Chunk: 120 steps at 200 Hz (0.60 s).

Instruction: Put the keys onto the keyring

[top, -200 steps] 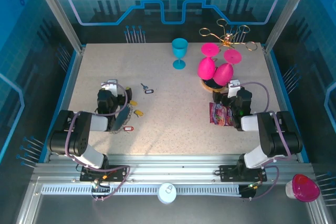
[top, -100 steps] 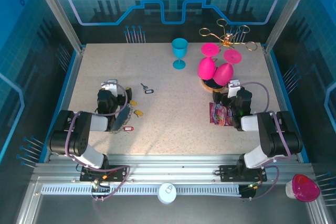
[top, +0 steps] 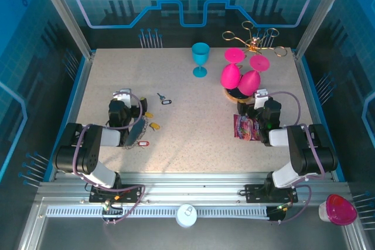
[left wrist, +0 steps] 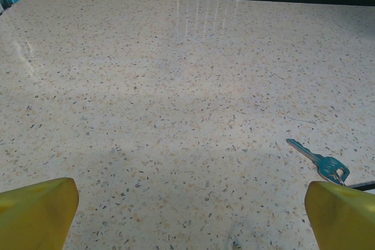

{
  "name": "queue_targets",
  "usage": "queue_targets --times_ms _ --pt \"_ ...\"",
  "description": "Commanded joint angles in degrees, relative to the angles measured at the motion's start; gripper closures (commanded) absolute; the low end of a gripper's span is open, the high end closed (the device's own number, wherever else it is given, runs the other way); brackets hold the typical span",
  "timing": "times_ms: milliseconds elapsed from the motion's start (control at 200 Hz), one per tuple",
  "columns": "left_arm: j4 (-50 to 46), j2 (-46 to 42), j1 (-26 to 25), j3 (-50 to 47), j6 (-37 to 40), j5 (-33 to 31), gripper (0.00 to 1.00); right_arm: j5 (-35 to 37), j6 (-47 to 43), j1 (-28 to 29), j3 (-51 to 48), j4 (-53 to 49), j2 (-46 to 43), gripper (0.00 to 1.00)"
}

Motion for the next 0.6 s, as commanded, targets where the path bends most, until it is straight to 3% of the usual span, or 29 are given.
queue_targets --times_ms 0,130,240,445,595 --pt "3.29 -1.77 0.35 -1.74 -1.48 -3.41 0.01 -0.95 -1.47 0.58 -1.17 3.19 -1.09 0.00" --pt "0.32 -9.30 0.36 -3.70 -1.94 -4.36 0.01 4.36 -0.17 1.21 -4.78 3.41 -8.68 0.00" --pt "-7.23 -16.67 0.27 -2.75 -2.48 -5.49 0.01 7.90 1.97 1.75 -4.06 -7.42 -17.47 0.00" --pt "-22.22 -27.78 0.27 0.16 -9.72 -5.23 0.01 21.37 13.50 3.47 -3.98 -27.41 -34.53 0.00" --pt "-37.50 -35.03 0.27 3.49 -12.39 -3.13 0.01 22.87 22.53 3.60 -3.57 -43.46 -47.80 0.05"
